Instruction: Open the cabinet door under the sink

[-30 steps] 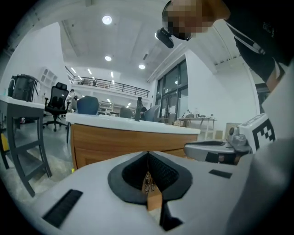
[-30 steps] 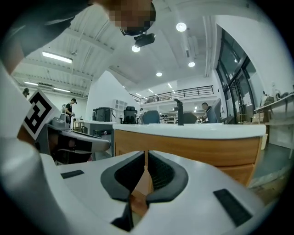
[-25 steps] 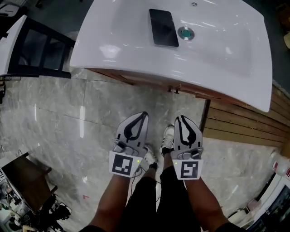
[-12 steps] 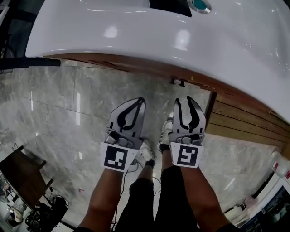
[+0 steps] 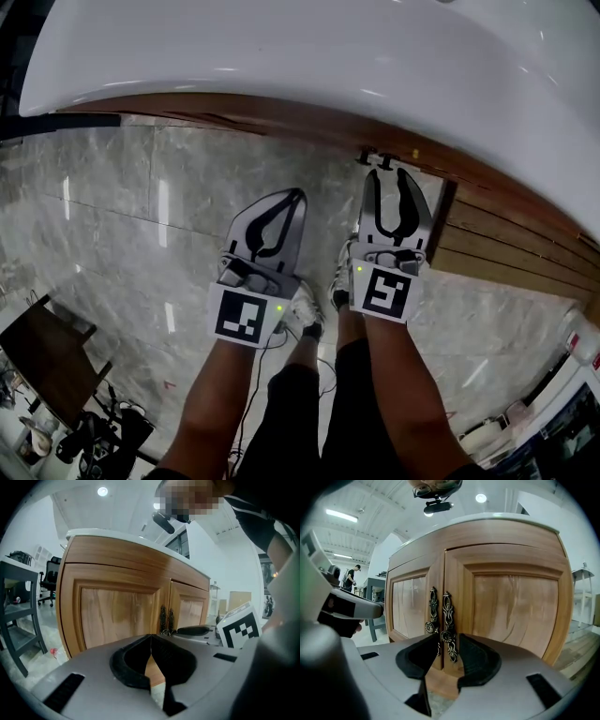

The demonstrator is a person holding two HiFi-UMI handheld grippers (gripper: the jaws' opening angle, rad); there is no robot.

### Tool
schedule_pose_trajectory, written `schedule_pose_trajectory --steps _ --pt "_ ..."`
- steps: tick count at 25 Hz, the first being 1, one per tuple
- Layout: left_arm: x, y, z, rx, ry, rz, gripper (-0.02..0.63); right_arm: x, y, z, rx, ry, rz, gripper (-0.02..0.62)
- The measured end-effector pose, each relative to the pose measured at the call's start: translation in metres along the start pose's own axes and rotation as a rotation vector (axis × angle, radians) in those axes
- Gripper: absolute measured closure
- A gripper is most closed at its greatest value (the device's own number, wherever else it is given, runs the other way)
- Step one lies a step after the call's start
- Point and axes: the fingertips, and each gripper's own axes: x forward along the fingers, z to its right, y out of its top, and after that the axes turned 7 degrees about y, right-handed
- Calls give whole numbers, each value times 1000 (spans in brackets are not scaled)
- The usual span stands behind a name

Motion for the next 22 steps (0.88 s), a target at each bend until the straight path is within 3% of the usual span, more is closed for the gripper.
schedule_pose_trajectory --steps 11,22 --pt "2 -7 -6 -16 9 -3 583 16 -2 2 26 -76 -21 465" --pt "-3 -10 -10 -21 26 2 583 13 -6 3 67 -74 -45 500"
